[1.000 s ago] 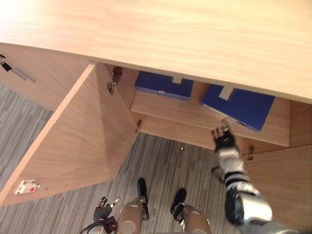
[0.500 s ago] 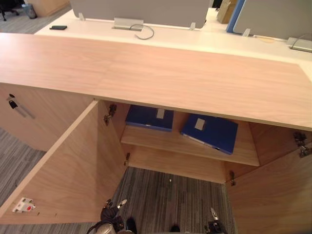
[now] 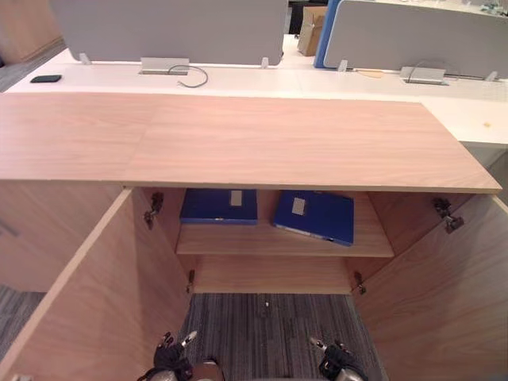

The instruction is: Walk over to the cabinet, pick up the folder, carry it to the office cabinet, place the folder inside the office cabinet, then close the office cabinet door

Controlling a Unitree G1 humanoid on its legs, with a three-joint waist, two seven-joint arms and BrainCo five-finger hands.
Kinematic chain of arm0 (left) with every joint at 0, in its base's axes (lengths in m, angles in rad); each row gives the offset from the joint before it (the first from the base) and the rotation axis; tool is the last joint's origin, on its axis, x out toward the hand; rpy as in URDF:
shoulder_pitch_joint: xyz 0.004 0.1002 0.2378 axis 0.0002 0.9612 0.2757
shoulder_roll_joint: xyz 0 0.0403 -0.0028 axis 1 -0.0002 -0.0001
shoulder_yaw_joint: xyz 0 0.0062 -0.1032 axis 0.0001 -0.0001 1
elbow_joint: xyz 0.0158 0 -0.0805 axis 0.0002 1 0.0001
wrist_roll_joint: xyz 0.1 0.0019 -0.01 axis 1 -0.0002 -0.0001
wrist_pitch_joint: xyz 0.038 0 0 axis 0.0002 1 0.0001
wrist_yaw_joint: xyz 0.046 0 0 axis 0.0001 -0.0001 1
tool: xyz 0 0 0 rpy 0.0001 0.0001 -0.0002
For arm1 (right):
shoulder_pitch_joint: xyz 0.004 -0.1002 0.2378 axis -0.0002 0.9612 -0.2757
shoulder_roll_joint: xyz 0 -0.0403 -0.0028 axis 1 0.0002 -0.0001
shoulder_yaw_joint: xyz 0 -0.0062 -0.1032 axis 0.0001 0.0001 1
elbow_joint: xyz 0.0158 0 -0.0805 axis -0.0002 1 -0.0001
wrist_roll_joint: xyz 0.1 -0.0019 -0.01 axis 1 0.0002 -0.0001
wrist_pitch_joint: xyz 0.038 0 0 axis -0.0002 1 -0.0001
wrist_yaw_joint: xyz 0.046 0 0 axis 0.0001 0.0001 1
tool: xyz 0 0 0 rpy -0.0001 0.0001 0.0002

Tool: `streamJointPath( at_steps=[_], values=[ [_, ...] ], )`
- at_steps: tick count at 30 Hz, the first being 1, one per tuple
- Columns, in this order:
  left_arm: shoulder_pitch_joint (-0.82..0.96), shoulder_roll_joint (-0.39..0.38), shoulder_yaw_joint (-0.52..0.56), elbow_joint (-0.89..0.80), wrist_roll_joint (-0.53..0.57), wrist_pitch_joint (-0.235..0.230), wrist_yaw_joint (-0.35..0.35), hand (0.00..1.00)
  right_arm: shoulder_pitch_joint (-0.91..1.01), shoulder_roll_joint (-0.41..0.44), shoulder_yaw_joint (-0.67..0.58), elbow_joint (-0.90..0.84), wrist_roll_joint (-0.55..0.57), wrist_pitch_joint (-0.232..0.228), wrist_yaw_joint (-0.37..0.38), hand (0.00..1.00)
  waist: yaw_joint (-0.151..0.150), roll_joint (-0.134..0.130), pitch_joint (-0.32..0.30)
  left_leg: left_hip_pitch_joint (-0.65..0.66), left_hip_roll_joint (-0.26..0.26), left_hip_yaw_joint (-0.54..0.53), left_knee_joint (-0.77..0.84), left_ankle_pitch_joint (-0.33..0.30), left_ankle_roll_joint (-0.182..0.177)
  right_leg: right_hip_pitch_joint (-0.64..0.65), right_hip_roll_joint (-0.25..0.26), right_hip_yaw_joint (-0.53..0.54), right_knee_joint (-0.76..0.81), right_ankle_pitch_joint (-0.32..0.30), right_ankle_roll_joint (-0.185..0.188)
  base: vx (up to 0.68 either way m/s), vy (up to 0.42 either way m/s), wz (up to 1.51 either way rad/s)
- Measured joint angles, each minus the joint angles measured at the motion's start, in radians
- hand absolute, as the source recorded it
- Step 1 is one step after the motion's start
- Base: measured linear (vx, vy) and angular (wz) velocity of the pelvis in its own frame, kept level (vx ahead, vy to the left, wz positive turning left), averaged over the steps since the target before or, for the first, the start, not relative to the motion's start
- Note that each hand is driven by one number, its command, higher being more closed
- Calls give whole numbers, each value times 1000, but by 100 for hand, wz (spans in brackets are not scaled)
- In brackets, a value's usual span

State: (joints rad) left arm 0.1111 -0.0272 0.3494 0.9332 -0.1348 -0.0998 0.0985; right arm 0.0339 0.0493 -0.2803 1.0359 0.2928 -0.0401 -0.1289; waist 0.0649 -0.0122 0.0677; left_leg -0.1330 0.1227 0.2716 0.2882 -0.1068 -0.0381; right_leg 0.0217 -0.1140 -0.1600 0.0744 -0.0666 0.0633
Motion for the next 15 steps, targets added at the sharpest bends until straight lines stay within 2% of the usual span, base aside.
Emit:
streamJointPath(
  at_steps=[3,5,8,10,11,14,15],
  values=[
    [9,-2,33,40,7,2,-14,0,0,1,7,4,-3,0,20,0,1,2,-12,53,-44,52,-69,4,14,0,-41,26,0,4,12,171,149,-35],
    [8,-6,38,44,12,3,-18,0,-4,1,6,7,-19,1,21,0,4,4,-12,94,-55,77,-98,4,16,-9,-51,27,44,4,14,226,141,-43],
    [4,-6,42,59,10,6,-19,0,-15,1,5,11,-40,2,25,0,4,11,-6,156,-50,93,-127,4,17,-54,-55,23,193,0,13,101,91,-32],
    [2,1,25,62,1,9,-19,0,-27,-5,7,16,-40,2,25,0,-4,17,0,189,-47,91,-147,1,29,-122,-82,-29,351,-14,2,33,70,-11],
    [2,4,18,63,-2,9,-19,0,-28,-4,7,15,-40,2,25,0,-11,14,-1,191,-47,87,-147,-3,35,-131,-95,-49,377,-29,-6,24,55,21],
    [3,25,-35,69,-27,7,-20,0,-32,-3,5,19,-40,5,23,0,-12,10,-1,185,-48,53,-143,-5,36,-136,-160,-104,351,-36,-11,23,-22,32],
    [2,26,-38,69,-36,6,-20,0,-35,-3,4,19,-40,8,22,0,-12,7,8,182,-43,42,-124,-13,25,-130,-176,-107,315,-31,-13,19,-179,24]
  ],
)
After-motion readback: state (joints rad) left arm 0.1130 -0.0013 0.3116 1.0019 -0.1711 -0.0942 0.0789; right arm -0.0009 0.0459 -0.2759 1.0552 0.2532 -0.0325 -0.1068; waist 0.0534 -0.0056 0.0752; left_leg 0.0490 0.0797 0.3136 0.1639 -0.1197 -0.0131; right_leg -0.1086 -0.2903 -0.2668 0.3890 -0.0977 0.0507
